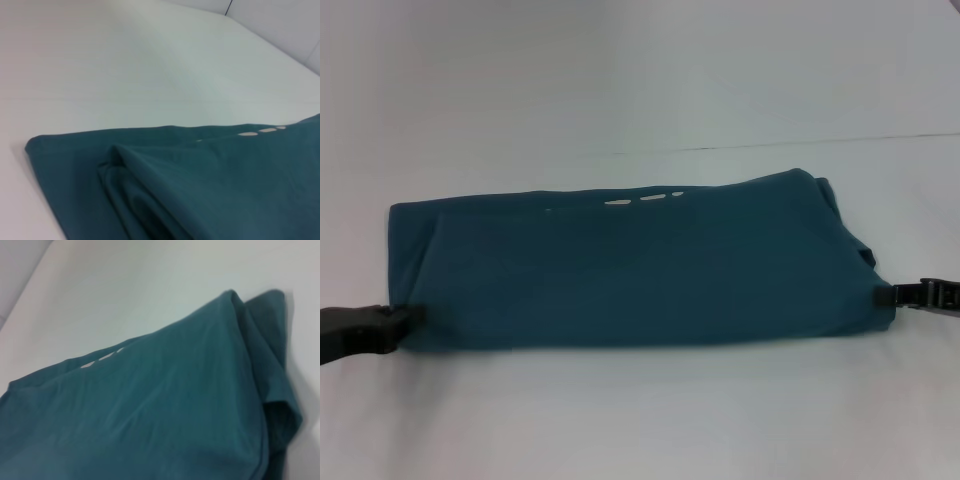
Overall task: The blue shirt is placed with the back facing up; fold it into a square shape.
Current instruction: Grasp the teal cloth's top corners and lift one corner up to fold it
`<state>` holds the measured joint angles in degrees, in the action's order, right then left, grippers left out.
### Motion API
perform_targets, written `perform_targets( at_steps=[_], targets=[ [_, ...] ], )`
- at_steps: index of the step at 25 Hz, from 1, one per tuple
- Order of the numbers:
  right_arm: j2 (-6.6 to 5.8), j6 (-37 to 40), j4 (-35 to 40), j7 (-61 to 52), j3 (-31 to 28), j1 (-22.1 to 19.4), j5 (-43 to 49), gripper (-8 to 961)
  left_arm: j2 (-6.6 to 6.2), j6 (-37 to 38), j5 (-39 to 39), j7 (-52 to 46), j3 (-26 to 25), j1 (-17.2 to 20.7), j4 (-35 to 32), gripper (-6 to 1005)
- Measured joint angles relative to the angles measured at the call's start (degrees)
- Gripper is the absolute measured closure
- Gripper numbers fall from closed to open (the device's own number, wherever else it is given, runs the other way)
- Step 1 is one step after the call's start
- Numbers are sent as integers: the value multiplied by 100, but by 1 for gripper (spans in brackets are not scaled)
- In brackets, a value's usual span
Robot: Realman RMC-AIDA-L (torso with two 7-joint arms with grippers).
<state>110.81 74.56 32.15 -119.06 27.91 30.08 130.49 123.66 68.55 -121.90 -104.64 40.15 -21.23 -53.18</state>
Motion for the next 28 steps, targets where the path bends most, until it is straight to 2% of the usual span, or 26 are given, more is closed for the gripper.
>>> perform_targets(
  at_steps=[7,13,18,23,26,28],
  targets=[
    [-10,270,465,-14,-368,-143,-5,839,-34,321,-36,-16,-260,-33,-70,802],
    [-94,513,675,-26,-746,-132,-36,620,-2,419,135,-156,-522,8,-207,695],
    [-65,532,712,10,-729,30,-129,368,10,569,663,-139,-480,-146,-67,605],
    [-45,517,677,-19,-710,169,-137,162,12,576,707,-89,-415,-409,338,374],
    [-28,490,660,11,-678,200,-138,413,-1,455,679,10,-411,-515,639,273],
    [-20,483,659,15,-660,211,-139,489,-12,308,648,48,-410,-541,784,273]
  ],
)
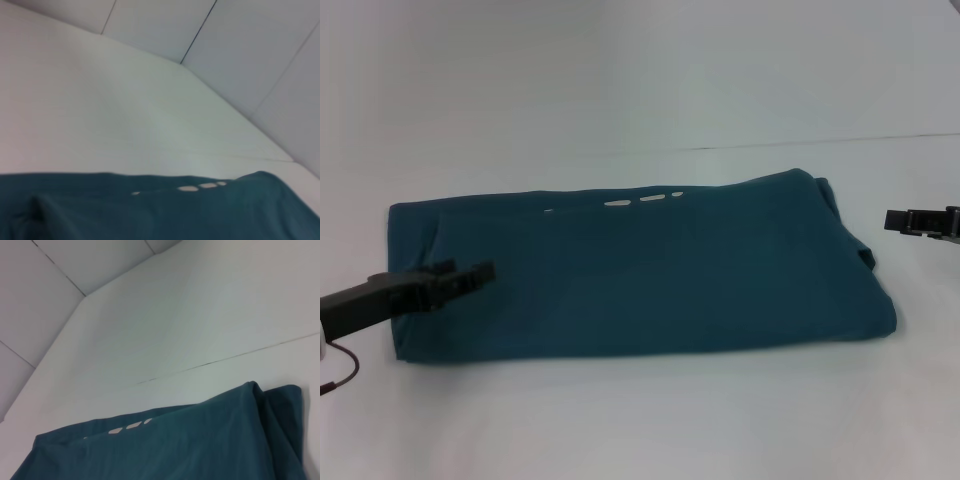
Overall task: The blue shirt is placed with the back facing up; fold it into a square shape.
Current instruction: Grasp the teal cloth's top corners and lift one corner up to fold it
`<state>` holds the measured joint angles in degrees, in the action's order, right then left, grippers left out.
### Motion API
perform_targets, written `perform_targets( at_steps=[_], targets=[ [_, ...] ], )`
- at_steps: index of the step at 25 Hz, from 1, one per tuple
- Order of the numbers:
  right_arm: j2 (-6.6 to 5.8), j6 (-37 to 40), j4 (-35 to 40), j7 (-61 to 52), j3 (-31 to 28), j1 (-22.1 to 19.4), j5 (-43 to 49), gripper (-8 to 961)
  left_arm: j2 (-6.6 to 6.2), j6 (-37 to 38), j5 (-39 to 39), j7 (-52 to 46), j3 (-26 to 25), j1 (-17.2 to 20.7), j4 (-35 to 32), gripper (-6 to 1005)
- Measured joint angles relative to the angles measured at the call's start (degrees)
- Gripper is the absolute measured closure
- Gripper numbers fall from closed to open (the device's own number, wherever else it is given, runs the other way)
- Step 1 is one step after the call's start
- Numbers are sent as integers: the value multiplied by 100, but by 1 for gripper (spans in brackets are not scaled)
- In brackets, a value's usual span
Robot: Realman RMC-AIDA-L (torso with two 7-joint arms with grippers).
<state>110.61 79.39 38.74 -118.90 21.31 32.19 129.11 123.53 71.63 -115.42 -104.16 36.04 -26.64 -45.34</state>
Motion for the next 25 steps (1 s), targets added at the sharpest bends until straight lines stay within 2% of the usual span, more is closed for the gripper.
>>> perform_targets(
  at_steps=[4,14,20,25],
  targets=[
    [6,-11,-3,-2,-7,10,-5,642,-9,-277,-105,9,7,4,147,272],
    [55,-130,-7,-15,3,26,-11,878,4,-862,-470,11,105,-8,403,273],
    [82,-132,-7,5,6,31,-10,953,11,-1009,-489,13,138,25,408,273],
    [82,-144,-7,10,5,33,-8,954,13,-819,-452,5,72,78,292,272]
  ],
)
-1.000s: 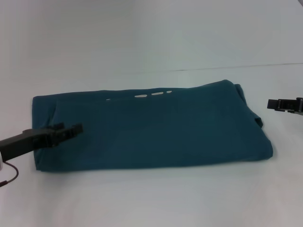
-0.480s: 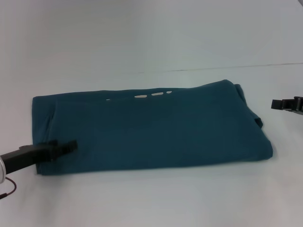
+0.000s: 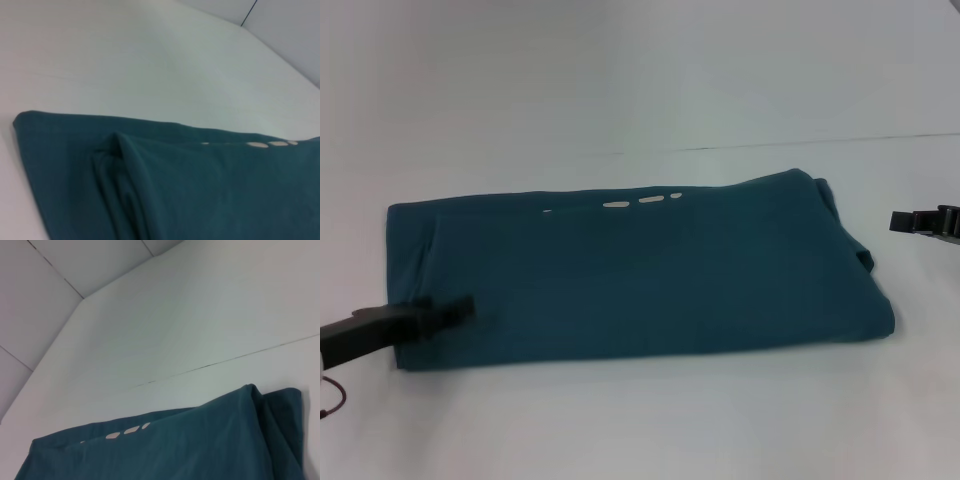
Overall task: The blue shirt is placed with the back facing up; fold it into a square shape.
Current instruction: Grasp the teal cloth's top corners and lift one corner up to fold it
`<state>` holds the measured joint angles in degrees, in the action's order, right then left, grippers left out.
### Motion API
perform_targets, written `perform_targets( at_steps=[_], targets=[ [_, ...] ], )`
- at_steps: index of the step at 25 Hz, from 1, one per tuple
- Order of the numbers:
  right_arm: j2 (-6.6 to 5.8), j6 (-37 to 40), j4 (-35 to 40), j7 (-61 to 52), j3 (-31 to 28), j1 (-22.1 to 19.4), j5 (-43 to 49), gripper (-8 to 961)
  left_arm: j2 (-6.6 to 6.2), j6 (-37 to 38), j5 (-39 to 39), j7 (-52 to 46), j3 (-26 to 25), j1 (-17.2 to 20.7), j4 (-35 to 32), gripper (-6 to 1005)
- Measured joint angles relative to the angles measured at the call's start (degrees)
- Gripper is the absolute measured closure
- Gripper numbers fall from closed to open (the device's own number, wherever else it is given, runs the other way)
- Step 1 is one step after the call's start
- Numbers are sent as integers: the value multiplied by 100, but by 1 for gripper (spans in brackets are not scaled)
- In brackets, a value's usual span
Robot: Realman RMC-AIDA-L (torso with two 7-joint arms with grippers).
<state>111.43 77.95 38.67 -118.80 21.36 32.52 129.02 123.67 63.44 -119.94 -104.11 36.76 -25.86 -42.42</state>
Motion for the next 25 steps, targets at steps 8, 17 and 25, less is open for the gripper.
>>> perform_targets(
  at_steps=[8,17,25],
  targets=[
    [-3,0,27,50,0,0,1,953,-49,1341,18,-340,-797,164,-455,273],
    [-82,12,53,60,0,6,0,954,-185,2342,-451,-1636,-938,227,-811,272],
    [-160,13,62,45,0,-4,10,954,-294,2453,-1236,-2475,-897,-11,-841,273]
  ],
)
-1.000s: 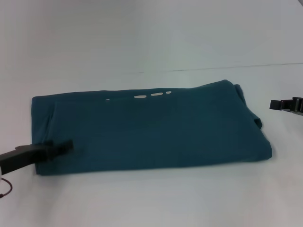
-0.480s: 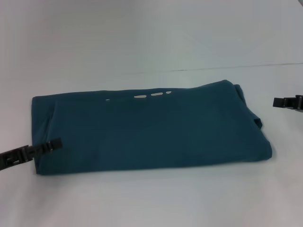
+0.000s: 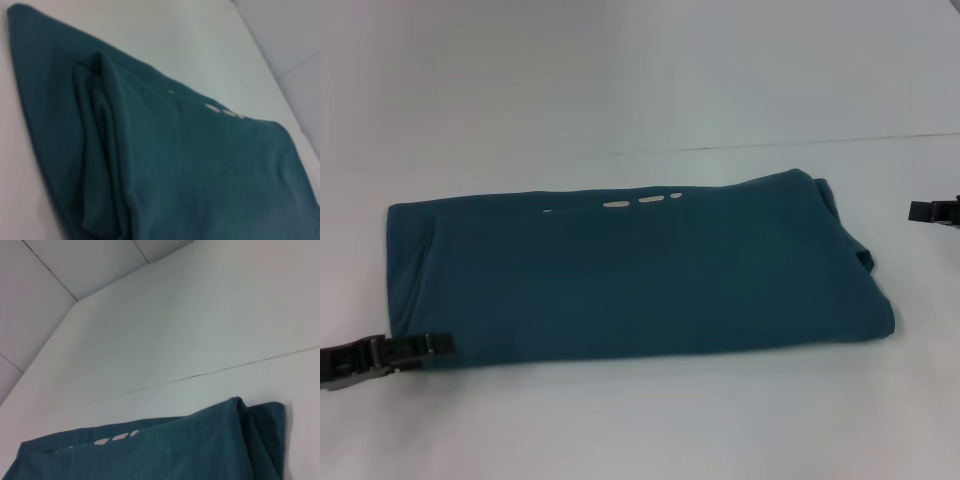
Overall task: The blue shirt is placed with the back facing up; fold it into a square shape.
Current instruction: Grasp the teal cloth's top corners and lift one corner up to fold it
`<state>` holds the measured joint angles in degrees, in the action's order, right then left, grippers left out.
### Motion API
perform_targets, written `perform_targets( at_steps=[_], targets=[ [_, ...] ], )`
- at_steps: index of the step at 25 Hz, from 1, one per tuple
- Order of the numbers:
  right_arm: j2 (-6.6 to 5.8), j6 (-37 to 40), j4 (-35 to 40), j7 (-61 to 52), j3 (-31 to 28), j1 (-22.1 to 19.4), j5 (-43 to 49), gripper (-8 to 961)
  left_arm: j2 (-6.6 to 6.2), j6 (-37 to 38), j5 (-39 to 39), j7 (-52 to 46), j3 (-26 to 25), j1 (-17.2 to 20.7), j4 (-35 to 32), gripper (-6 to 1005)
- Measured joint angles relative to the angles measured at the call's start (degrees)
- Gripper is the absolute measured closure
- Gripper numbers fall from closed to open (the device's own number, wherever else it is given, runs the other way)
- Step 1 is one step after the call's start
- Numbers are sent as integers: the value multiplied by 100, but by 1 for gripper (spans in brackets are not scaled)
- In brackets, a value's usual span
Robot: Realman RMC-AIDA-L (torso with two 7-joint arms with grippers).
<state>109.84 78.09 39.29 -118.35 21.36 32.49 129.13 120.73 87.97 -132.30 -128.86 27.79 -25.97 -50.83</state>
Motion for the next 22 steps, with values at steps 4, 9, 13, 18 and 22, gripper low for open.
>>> perform_targets(
  at_steps=[4,9,13,18,22],
  targets=[
    [-30,30,0,-25,0,-12,-7,953,-38,-15,-376,-355,22,-152,28,272],
    [-57,69,0,-12,0,-19,-10,953,-45,-142,-649,-702,77,-258,50,272],
    [-70,88,0,12,0,8,1,953,-50,-316,-719,-885,182,-285,87,273],
    [-85,92,-1,10,52,48,10,954,-50,-507,-816,-1017,303,-320,123,273],
    [-94,93,-1,-25,154,56,9,953,-52,-562,-847,-1032,324,-359,137,272]
  ],
)
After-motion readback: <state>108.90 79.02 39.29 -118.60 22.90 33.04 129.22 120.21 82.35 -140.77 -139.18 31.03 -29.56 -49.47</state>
